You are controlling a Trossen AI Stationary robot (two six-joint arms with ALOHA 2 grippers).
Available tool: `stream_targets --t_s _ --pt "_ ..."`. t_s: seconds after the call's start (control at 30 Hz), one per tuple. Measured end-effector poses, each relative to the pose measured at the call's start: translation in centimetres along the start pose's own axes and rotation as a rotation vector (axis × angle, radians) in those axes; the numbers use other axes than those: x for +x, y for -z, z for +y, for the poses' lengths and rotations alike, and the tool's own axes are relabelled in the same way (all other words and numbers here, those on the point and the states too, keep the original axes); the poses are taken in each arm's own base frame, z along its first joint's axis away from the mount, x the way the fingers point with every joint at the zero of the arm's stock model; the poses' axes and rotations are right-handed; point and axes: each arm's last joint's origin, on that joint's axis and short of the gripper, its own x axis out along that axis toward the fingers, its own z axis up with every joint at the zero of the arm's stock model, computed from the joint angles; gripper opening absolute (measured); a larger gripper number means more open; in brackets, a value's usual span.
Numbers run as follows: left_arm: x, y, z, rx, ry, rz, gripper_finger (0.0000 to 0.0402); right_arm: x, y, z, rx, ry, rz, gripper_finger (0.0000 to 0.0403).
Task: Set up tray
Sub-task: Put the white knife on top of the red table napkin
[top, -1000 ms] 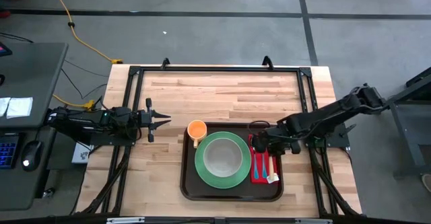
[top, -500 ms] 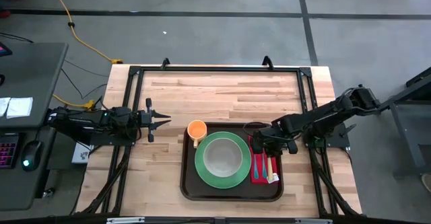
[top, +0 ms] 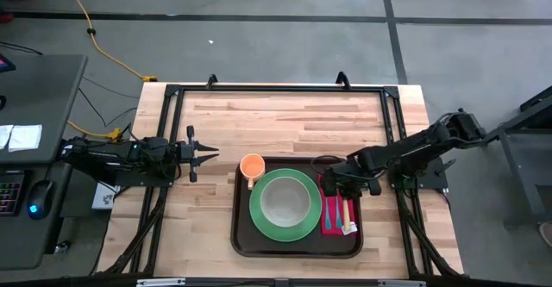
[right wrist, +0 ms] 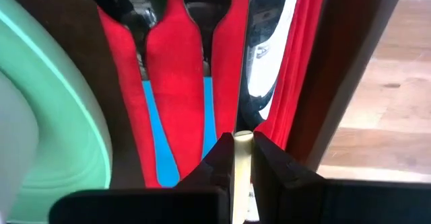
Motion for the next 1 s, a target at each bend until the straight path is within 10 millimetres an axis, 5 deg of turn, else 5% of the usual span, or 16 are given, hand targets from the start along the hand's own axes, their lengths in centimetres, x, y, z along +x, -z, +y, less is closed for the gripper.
stream_targets --t_s 1.0 --pt "0.0 0.0 0.0 -0.003 0.000 0.000 0.0097 1.7 -2.1 0.4 -0.058 0.098 0.001 0.0016"
